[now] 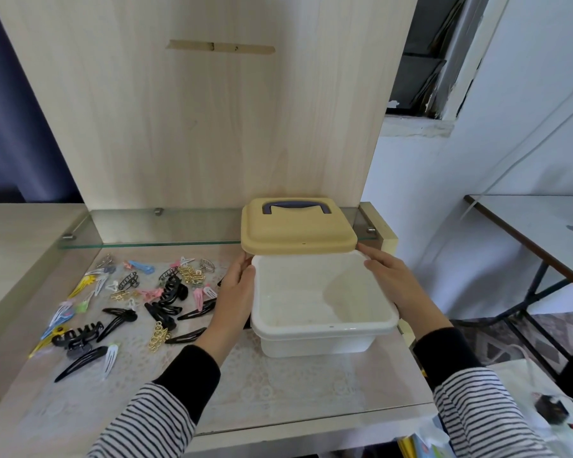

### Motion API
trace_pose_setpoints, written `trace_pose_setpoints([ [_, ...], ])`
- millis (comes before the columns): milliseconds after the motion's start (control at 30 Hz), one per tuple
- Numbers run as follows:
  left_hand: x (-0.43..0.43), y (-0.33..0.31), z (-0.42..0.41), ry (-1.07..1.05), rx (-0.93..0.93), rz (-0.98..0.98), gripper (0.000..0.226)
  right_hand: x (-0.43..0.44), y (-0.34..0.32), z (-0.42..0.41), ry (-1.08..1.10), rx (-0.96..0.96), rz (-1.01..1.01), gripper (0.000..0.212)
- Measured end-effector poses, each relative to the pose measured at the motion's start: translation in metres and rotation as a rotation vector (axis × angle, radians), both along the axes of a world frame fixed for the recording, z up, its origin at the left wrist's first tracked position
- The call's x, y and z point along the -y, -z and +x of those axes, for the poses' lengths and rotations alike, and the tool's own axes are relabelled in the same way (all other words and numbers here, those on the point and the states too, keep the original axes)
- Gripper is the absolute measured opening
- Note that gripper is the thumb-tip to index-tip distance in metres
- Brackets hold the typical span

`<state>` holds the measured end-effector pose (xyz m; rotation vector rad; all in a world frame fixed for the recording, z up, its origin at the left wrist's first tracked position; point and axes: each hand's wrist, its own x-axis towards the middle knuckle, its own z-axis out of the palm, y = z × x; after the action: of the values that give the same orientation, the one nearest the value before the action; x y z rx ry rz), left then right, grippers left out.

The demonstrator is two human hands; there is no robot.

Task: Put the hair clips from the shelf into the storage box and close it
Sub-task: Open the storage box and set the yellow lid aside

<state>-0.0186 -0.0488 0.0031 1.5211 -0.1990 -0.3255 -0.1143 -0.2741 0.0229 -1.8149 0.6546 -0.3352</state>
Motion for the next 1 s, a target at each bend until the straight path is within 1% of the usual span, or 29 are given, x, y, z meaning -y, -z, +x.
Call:
trace_pose_setpoints([
  [133,-0.003,-0.005,-0.006,0.025,0.014,0.014,0.032,-0.003,-0.003,0.001,0.009,-0.04,-0.006,0.041],
  [367,-0.009,-0.001,-0.011,-0.004,0.034,0.089,0.038,-0.008,-0.002,-0.006,0.008,-0.013,-0.021,0.039],
  [500,-0.014,-0.001,-0.019,0.012,0.048,0.096,0.037,-0.014,-0.002,-0.014,0.004,0.011,-0.027,0.037],
  [633,-0.02,0.0,-0.024,0.022,0.051,0.109,0.035,-0.018,0.001,-0.02,0.008,-0.006,-0.015,0.032],
  [700,-0.023,-0.003,-0.026,0.022,0.058,0.115,0.038,-0.017,0.003,-0.022,0.015,-0.014,0.009,0.033],
  [900,-0.028,-0.002,-0.016,-0.001,0.024,0.187,0.028,-0.007,0.009,-0.027,-0.067,-0.001,0.054,0.029],
  [1000,-0.03,-0.004,-0.014,0.021,0.04,0.223,0.023,-0.007,0.01,-0.028,-0.126,0.012,0.064,0.027],
])
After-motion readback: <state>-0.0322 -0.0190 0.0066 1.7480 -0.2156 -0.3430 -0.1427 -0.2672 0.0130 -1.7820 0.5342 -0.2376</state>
